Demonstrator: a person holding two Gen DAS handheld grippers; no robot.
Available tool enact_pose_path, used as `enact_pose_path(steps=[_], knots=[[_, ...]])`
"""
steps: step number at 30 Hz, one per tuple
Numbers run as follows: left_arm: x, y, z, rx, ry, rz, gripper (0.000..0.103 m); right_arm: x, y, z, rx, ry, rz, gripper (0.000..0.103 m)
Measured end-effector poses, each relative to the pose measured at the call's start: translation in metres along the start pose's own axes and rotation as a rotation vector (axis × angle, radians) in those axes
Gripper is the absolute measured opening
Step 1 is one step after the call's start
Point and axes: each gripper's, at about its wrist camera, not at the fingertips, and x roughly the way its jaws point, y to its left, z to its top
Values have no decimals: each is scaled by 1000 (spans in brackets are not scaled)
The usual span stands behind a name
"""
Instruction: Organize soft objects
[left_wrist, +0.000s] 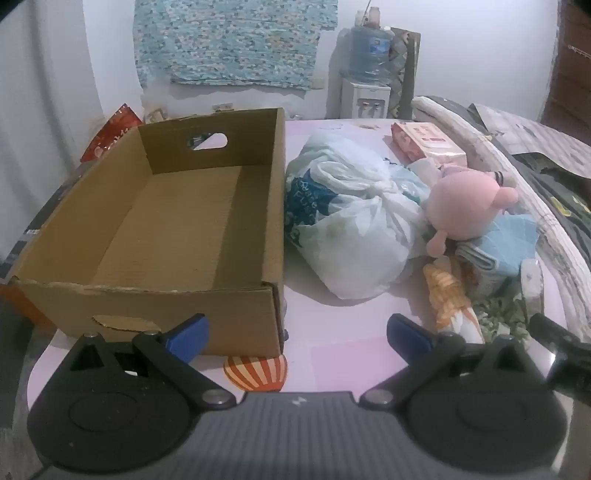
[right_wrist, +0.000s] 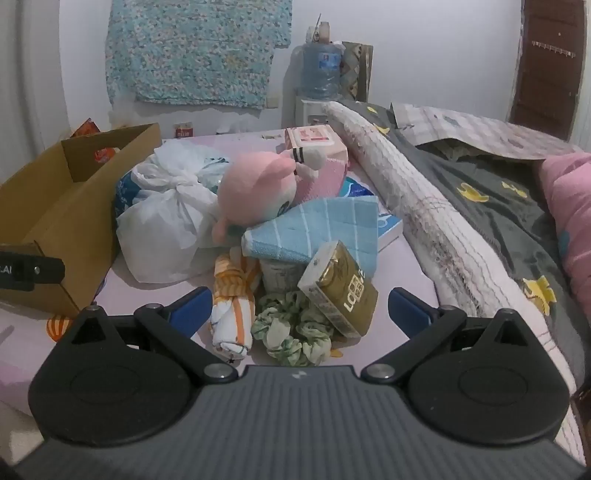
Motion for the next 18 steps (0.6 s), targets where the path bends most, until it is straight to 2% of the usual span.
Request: enact_pose_path(steps=[8, 9, 18], knots=[[1, -4, 0, 33, 7, -36, 103, -1, -2, 5, 14, 27, 25, 102], [-1, 5, 1, -8, -3, -20, 103, -1, -6, 9, 16, 39, 31, 102], [-5, -8, -3, 38, -13, -1, 103, 1, -6, 8, 5, 57, 35, 102]])
